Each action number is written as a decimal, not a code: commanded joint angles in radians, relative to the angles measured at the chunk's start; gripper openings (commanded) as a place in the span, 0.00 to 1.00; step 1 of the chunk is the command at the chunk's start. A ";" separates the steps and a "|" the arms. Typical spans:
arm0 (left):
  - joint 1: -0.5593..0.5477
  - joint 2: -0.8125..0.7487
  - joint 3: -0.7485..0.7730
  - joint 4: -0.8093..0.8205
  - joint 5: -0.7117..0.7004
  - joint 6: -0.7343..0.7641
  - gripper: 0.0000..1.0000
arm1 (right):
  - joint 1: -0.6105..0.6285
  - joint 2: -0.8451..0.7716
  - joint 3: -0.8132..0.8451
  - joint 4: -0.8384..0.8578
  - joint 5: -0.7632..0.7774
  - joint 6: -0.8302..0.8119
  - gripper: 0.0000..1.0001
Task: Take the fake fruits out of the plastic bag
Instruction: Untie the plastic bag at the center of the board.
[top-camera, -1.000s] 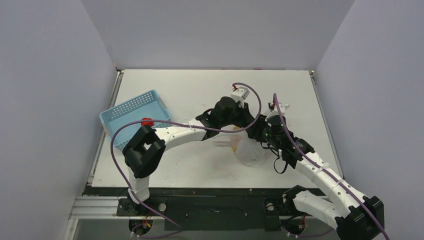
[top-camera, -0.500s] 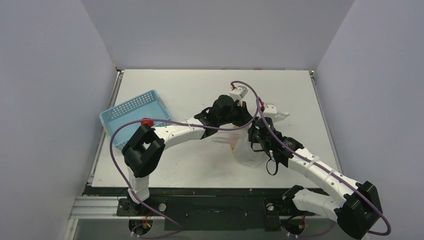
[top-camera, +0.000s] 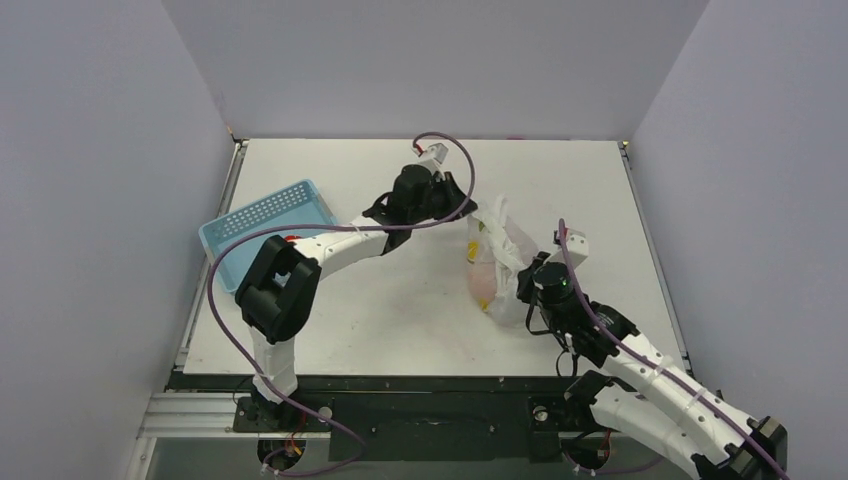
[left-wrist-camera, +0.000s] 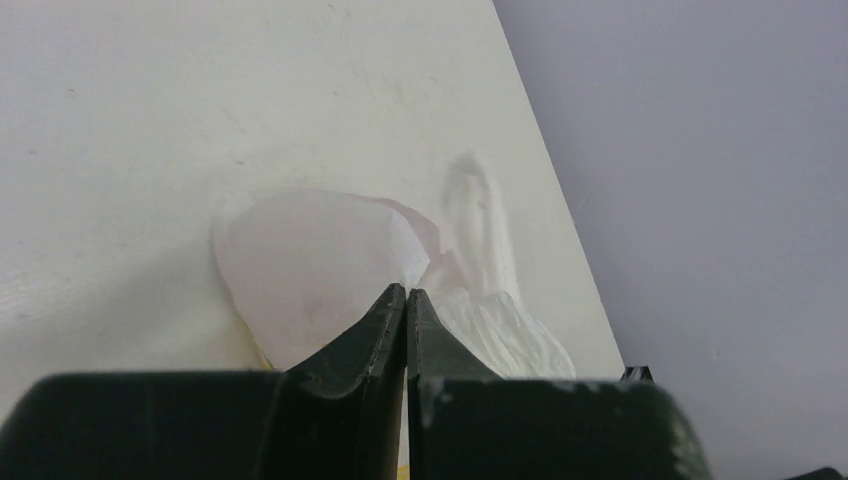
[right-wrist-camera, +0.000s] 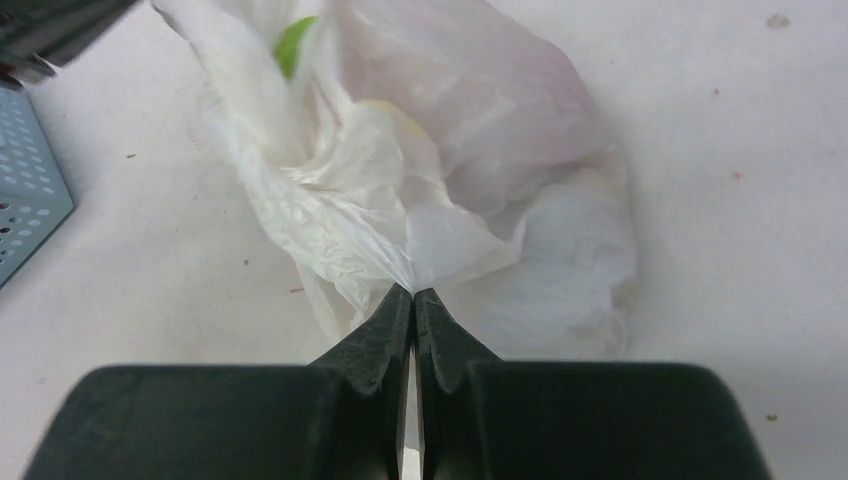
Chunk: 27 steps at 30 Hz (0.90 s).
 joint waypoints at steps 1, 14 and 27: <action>0.097 0.046 0.066 0.079 0.013 -0.074 0.00 | 0.001 -0.090 -0.053 -0.158 0.047 0.143 0.00; 0.138 0.067 0.113 -0.014 0.075 -0.058 0.00 | 0.001 -0.257 -0.121 -0.186 0.056 0.172 0.00; 0.140 -0.076 0.152 -0.292 0.038 0.053 0.45 | 0.000 -0.238 -0.100 -0.173 0.050 0.128 0.00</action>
